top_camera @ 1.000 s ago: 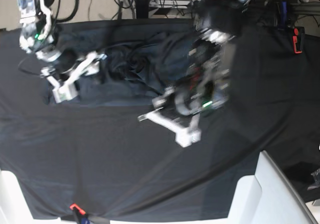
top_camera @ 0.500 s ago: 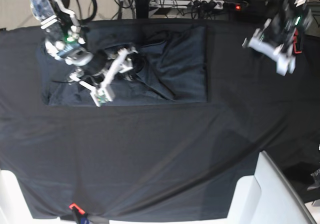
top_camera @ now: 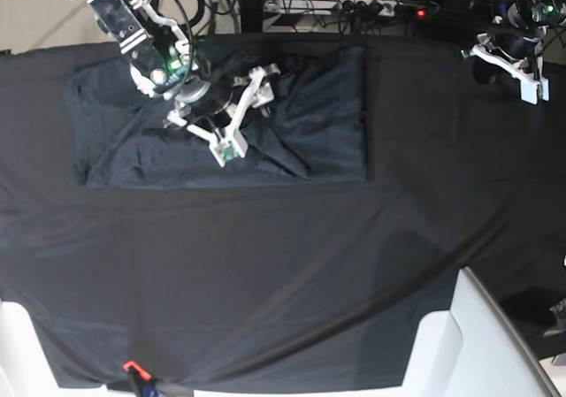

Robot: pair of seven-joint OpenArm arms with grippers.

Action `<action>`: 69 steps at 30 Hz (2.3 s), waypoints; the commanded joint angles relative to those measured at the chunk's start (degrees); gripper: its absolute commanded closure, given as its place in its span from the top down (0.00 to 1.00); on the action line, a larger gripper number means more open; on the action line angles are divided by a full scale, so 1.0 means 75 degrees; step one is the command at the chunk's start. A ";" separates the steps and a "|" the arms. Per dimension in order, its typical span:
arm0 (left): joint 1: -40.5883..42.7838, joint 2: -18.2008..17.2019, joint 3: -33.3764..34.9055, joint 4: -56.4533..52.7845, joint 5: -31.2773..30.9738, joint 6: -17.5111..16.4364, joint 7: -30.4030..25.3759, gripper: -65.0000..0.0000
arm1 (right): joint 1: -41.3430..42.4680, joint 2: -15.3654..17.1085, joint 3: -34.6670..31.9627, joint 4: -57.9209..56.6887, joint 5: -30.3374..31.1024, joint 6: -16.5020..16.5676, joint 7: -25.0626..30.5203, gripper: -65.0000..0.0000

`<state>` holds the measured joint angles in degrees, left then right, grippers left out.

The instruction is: Fold the T-shirt properly

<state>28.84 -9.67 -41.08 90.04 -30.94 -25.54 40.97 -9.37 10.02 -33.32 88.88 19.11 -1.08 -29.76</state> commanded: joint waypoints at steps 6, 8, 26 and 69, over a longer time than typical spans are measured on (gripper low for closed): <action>-0.0159 -0.0017 -0.0014 -0.0512 -0.0077 -0.0023 -0.0088 0.00 | 0.0165 -0.0029 0.0030 0.0135 0.0024 0.0033 0.0164 0.66; -0.0206 -0.0017 -0.0014 -0.0618 -0.0077 -0.0023 -0.0088 0.00 | 0.0176 -0.0041 0.0041 0.0041 0.0036 0.0033 0.0164 0.66; -0.0241 -0.0017 -0.0003 -0.0629 -0.0065 -0.0023 -0.0088 0.00 | 0.0727 -0.0416 0.0053 -0.0510 0.0048 0.0033 0.0035 0.02; -0.0253 -0.0017 -0.0003 -0.0641 -0.0065 -0.0023 -0.0088 0.00 | -0.0211 0.0018 0.0733 0.1213 0.0013 -0.0002 0.0410 0.58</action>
<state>26.70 -8.84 -40.77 84.51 -30.81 -25.52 41.15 -11.46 10.41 -27.77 96.49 19.11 -1.54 -27.92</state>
